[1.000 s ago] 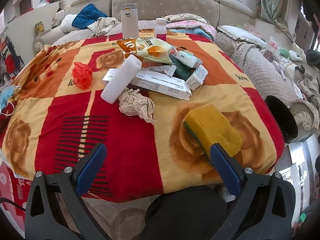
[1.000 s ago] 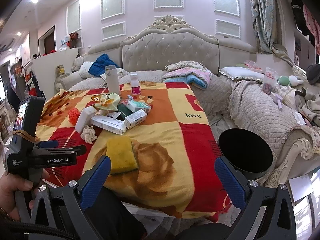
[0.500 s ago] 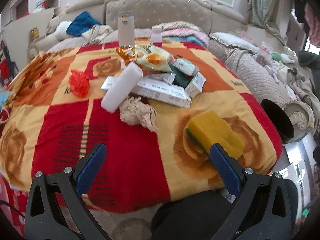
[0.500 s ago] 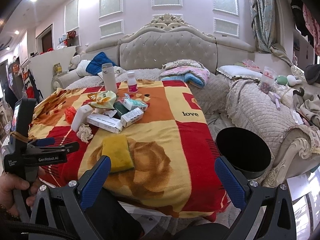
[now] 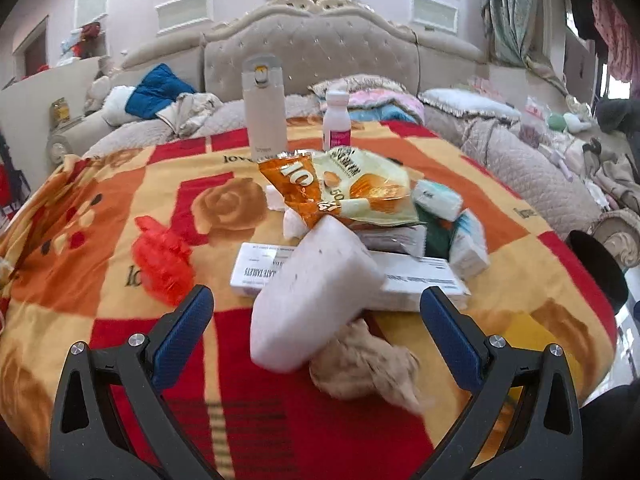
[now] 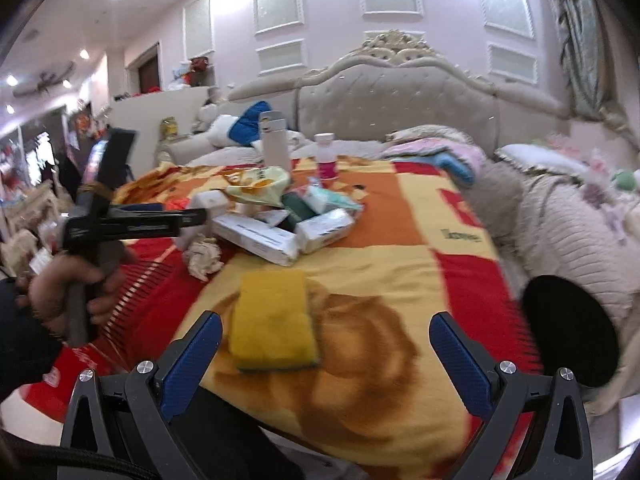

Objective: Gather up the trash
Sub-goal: 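Grasp the white foam block with the left gripper while the right grasps the yellow sponge, then carry the yellow sponge and white foam block over the black bin and release both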

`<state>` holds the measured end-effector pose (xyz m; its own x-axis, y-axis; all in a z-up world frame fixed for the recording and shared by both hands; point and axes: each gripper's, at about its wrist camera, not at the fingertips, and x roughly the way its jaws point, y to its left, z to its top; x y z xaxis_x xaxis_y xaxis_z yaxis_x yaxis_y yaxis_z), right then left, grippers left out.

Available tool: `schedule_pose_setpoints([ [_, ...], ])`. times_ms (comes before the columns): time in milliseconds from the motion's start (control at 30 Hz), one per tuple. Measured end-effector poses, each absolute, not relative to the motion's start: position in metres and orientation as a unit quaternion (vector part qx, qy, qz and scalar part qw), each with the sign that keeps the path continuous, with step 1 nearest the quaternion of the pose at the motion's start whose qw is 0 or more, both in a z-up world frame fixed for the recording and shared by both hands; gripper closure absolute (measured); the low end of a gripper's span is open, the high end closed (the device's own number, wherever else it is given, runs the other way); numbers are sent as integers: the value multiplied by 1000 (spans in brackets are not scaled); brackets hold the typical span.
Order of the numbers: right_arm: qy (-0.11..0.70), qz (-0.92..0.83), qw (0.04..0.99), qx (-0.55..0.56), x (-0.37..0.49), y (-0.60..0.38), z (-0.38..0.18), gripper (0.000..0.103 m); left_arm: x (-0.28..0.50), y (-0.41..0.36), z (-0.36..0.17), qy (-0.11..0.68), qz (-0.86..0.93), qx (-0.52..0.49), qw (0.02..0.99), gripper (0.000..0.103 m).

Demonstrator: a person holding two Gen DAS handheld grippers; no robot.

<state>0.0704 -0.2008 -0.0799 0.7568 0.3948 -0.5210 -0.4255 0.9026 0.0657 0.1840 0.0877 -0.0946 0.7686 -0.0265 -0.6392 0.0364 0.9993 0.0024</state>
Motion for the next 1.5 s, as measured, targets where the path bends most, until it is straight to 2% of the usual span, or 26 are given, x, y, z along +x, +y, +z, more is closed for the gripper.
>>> schedule_pose_setpoints([
  [133,277,246,928,-32,88,-177,-93,0,205,95,-103,352,4,12,936,1],
  [200,285,262,922,-37,96,-165,-99,0,207,101,-105,356,6,-7,935,15],
  [267,290,276,916,-39,103,-155,-104,0,208,108,-110,373,-7,-39,927,57],
  [300,292,275,915,-42,105,-152,-107,0,208,110,-113,380,-12,-51,924,63],
  [467,322,275,905,-31,123,-144,-125,1,187,116,-110,358,-20,-70,931,68],
  [500,328,279,902,-25,124,-145,-126,4,182,119,-108,352,-21,-78,933,68],
  [567,339,293,894,-8,129,-146,-130,19,172,126,-102,339,-22,-92,936,68],
  [633,350,290,891,-7,133,-146,-134,40,159,133,-96,328,-24,-105,939,68],
  [733,349,297,889,8,135,-149,-135,44,145,139,-91,320,-27,-115,940,68],
  [1167,292,265,914,90,112,-212,-102,47,116,109,-51,292,-80,-126,945,68],
  [1500,245,160,948,122,77,-308,-72,47,119,6,-22,281,-102,-82,951,68],
])
